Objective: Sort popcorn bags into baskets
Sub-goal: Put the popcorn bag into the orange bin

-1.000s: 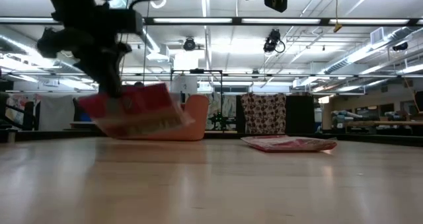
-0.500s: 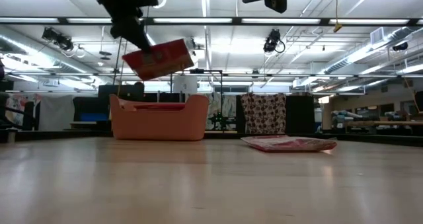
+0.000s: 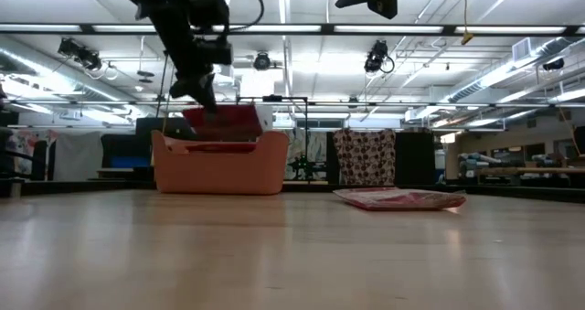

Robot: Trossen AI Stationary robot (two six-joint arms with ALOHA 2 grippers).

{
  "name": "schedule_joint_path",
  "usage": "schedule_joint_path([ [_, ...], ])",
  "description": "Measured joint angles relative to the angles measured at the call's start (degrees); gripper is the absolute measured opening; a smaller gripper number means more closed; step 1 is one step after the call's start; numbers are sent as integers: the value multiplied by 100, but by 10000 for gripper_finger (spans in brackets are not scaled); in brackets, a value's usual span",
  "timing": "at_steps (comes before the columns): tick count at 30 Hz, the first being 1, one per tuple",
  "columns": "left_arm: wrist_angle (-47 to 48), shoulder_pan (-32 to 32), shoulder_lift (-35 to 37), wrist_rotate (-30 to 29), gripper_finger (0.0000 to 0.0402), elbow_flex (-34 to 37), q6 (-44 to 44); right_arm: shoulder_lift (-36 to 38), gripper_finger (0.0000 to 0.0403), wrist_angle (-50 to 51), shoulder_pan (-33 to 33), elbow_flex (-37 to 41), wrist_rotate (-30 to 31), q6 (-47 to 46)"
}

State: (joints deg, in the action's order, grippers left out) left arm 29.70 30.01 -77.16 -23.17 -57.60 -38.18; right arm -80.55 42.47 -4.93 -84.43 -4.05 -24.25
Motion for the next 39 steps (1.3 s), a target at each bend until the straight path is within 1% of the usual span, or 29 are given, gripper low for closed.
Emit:
schedule_joint_path([
  [3, -218, 276, -277, 54, 2, 0, -300, 0, 155, 6, 0, 1, 2, 0],
  [7, -434, 610, -560, 166, 8, 0, -451, 0, 155, 5, -11, 1, 13, 0],
  [12, -667, 826, -679, 169, 45, 0, -443, 0, 155, 26, -51, -1, 19, -22],
  [15, -683, 836, -680, 208, 70, -31, -420, 0, 155, 79, -52, -1, 50, -20],
  [17, -668, 789, -646, 267, 84, -120, -256, 0, 155, 145, -50, 1, 57, -16],
  [19, -704, 693, -623, 386, 94, -248, -58, 0, 155, 220, -50, -1, 55, -6],
  [24, -704, 349, -455, 996, 101, -524, 379, 0, 155, 511, -54, 0, 55, 34],
  [27, -679, 57, -438, 1355, 102, -737, 1071, 0, 155, 717, -55, -1, 77, 143],
  [30, -659, -262, -432, 1965, 102, -903, 1704, 7, 155, 808, -55, 79, 181, 255],
  [32, -653, -537, -432, 2276, 102, -925, 1867, 4, 155, 822, -57, 230, 186, 304],
  [34, -570, -844, -434, 2444, 102, -925, 2000, 5, 155, 816, -55, 434, 175, 332],
  [39, -256, -1563, -438, 2510, 102, -925, 2578, 0, 155, 600, -55, 1239, 118, 330],
])
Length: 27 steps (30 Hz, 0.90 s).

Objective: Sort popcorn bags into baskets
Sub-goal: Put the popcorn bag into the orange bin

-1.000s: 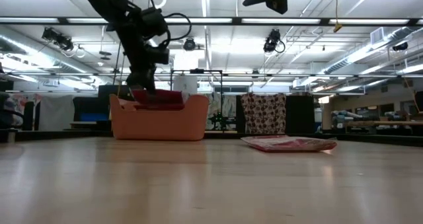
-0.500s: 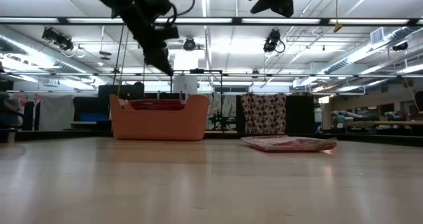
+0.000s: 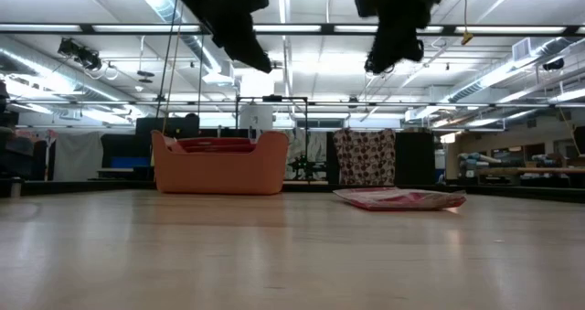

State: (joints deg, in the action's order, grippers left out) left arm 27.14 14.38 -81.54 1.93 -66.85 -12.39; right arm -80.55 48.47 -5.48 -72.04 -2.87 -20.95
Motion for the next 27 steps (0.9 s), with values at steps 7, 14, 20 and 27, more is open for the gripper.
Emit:
schedule_joint_path([
  [7, 789, -749, 0, 1, 102, 0, 916, 0, 155, -1058, -4, 1355, -12, -130],
  [14, 1908, -1256, 0, -19, 102, 4, 1781, 2, 155, -1352, -45, 2254, 24, -1028],
  [20, 2004, -1623, 0, -9, 102, 4, 1927, 2, 155, -1937, -108, 2949, -351, -1906],
  [27, 2093, -1780, -4, -17, 102, 7, 1923, 2, 155, -2471, -133, 3395, -495, -2612],
])
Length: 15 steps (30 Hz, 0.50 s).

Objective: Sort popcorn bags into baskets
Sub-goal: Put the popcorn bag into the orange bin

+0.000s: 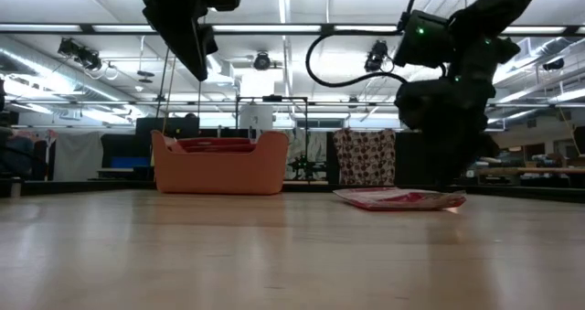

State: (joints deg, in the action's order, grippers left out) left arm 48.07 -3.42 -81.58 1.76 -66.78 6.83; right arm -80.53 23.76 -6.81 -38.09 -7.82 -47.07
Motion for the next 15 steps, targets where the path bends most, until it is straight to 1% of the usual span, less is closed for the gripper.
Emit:
schedule_joint_path([
  [4, 11, 2, 0, -2, 102, 0, -2, 0, 155, -183, -2, -2, 296, -122],
  [7, 34, 4, 0, -2, 102, 0, -5, -68, 155, -507, -64, -8, 416, -100],
  [10, 124, 4, 0, -2, 102, 0, -7, -280, 155, -618, -176, -7, 410, -192],
  [15, 364, 6, 0, 0, 102, 2, 5, -657, 155, -755, -243, -6, 194, -245],
])
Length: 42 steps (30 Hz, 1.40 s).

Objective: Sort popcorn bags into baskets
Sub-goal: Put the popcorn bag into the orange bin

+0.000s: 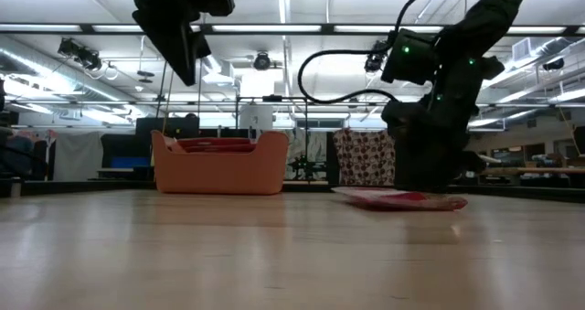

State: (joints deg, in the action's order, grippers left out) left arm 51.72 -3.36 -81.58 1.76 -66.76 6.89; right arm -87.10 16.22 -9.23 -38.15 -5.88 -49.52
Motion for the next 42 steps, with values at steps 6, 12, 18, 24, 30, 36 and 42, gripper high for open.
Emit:
schedule_joint_path([
  [6, 41, -15, 0, 2, 102, 0, 100, -198, 155, -282, 186, -9, 15, 480],
  [12, 14, -13, 0, 0, 102, 0, 113, -295, 155, -1033, 232, 17, 71, 851],
  [18, 5, -15, 0, 2, 102, 0, 296, -598, 155, -2829, 308, -32, -445, 1197],
  [24, -196, -90, -9, 6, 102, 2, 326, -580, 155, -2949, 387, -402, -1447, 1576],
  [30, -1129, -448, -277, -589, 102, 4, -358, -27, 155, -1278, 362, -764, -1065, 1826],
  [36, -1926, -748, -899, -1550, 113, 4, -838, 709, 155, 98, 343, -905, -514, 1953],
  [42, -2177, -778, -1635, -1878, 153, -20, -1243, 1502, 155, 876, 345, -909, -120, 1684],
])
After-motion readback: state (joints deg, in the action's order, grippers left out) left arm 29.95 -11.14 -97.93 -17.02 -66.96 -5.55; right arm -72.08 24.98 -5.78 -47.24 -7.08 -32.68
